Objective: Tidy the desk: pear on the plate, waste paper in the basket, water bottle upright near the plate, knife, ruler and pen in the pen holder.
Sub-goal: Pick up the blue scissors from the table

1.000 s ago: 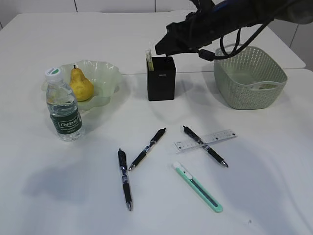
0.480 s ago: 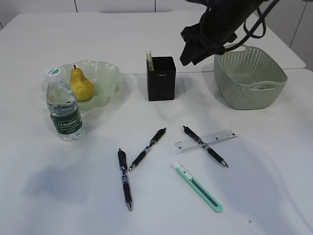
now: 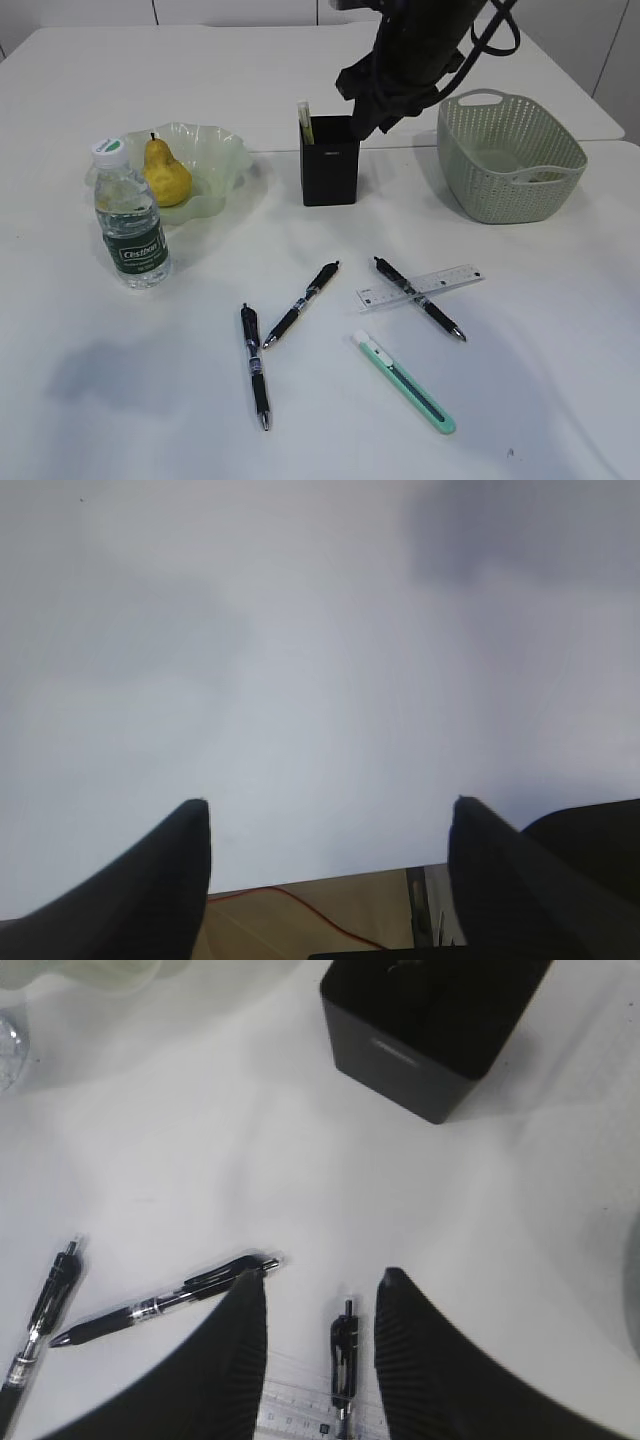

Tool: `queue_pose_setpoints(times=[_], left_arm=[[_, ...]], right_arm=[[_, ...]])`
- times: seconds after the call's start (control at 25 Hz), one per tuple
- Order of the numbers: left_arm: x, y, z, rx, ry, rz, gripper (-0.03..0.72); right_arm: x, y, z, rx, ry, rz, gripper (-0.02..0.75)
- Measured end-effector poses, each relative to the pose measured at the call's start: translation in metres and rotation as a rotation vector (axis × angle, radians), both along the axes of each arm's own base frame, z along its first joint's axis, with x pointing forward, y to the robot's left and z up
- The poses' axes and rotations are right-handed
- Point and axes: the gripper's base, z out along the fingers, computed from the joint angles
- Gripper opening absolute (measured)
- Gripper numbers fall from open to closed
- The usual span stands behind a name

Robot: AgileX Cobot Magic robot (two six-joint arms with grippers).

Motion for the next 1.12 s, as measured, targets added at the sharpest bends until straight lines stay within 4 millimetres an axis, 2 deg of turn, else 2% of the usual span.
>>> queue_pose_setpoints(times=[0.12,0.32,0.6,0.8,0.92,1.12], left_arm=[[0.0,0.0,0.0,0.004,-0.001,0.0,0.52],[0.0,0.001,0.0,0.01,-0.002,-0.001,0.52],[0.0,0.001,0.0,0.012,-0.003,-0.001,0.52],[0.0,0.001,0.0,0.013,-0.003,-0.001,0.52],[0.001,0.002,0.0,0.028,-0.006,-0.003,0.52],[0.001,0.005,0.001,0.061,-0.013,-0.006,0.52]], right_arm=[[-0.007,0.007,-0.001,-0.015,0.016,0.005,0.302],[-0.019,0.0,-0.007,-0.06,0.06,-0.005,0.301],[-0.052,-0.01,-0.024,-0.093,0.19,-0.037,0.301],[-0.073,-0.011,-0.03,-0.048,0.272,-0.06,0.3],[-0.086,-0.009,-0.04,-0.044,0.324,-0.054,0.299],[-0.115,0.001,-0.066,-0.092,0.431,-0.013,0.298]])
